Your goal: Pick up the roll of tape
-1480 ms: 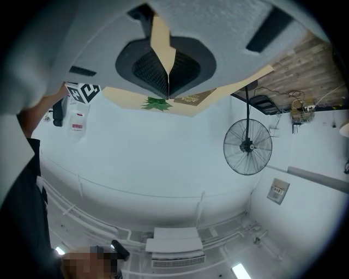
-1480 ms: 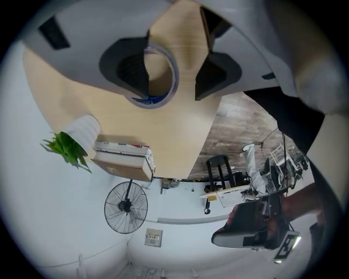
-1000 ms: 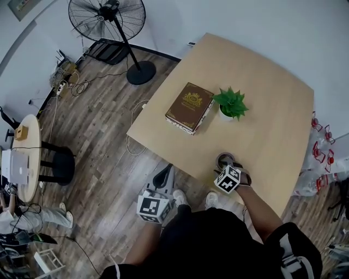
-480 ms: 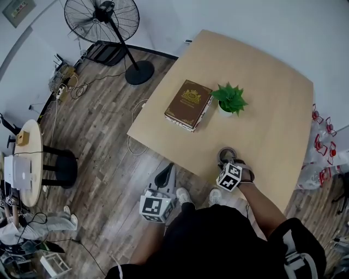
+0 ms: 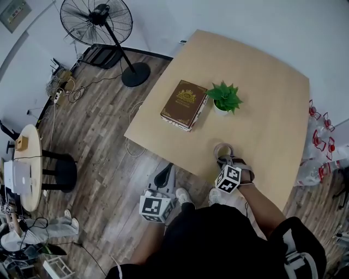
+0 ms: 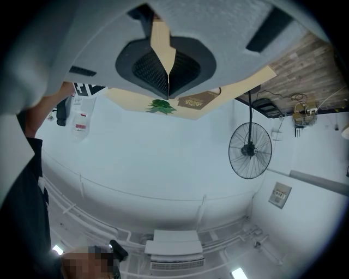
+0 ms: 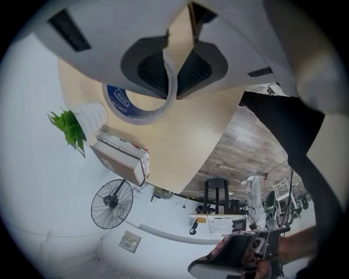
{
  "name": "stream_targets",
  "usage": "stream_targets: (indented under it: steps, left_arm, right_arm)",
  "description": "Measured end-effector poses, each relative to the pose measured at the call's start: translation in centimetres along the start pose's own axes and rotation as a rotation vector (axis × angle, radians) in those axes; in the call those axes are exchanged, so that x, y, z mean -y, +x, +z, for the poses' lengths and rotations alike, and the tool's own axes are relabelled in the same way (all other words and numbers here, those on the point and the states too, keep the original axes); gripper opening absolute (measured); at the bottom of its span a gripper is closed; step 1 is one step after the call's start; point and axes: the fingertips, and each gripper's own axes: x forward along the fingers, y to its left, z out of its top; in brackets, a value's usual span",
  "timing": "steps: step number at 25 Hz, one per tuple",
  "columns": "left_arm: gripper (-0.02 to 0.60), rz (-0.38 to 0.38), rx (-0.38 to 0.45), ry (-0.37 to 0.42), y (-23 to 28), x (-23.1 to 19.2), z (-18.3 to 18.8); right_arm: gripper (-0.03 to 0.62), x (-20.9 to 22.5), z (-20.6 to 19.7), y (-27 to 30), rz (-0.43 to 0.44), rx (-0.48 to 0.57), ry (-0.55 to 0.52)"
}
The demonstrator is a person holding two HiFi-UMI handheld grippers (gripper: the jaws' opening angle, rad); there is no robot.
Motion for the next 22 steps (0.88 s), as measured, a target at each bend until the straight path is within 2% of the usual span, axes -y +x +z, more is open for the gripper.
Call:
stream_targets:
  steps: [5, 10, 17, 22]
  left_arm:
    - [0.006, -0.015, -0.002, 0.004, 0.5, 0.3, 0.1]
    - [0.007, -0.025, -0.001, 0.01, 0.8, 0.5, 0.2]
    - [0.008, -0.049, 0.001, 0.013, 1.4, 1.1, 0.5]
    - [0.008, -0.066, 0.012, 0.014, 2.1, 1.7, 1.1]
  right_arm:
    - [0.041, 1.5, 1.3, -1.8, -0.075, 0.049, 0.001]
    - [0.043, 3.9, 3.6, -4.7, -0.193, 0.145, 0.029]
    - [0.043, 6.6, 6.7, -9.3, -0.315, 0.29, 0.102]
    - [0.042, 8.5, 8.3, -12.3, -0.383, 0.415, 0.196]
